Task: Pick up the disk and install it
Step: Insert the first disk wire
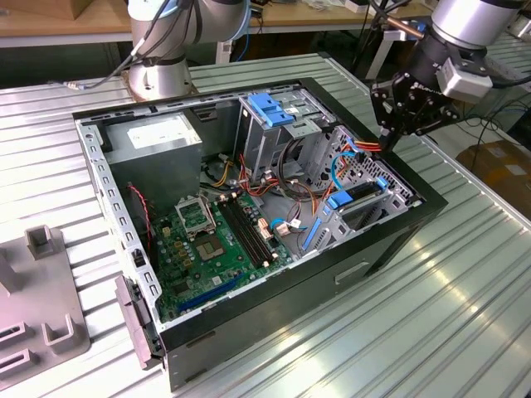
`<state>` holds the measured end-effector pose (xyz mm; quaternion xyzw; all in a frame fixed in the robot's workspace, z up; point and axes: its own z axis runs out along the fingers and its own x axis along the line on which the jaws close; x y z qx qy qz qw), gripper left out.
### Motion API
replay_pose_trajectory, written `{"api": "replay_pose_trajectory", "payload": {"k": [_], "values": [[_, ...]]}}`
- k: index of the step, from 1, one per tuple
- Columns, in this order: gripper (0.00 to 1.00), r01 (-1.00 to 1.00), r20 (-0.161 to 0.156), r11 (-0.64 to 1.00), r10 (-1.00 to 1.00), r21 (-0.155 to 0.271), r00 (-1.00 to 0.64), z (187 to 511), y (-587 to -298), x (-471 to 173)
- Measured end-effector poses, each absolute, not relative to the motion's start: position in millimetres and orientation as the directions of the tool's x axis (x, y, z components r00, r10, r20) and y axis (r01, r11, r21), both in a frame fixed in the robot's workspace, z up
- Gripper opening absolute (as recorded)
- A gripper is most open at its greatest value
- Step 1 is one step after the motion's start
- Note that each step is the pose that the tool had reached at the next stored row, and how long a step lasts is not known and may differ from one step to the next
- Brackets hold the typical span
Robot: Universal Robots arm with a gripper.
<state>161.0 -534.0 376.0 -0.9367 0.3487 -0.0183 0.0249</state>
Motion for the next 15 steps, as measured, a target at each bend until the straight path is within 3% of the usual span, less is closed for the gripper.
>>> {"api": "replay_pose_trajectory", "payload": {"k": [7,15], "values": [[0.16,-0.762,0.020,-0.645,-0.764,-0.056,0.645,375,-534,161],[0.16,-0.780,0.033,-0.623,-0.782,-0.046,0.623,374,-534,147]]}}
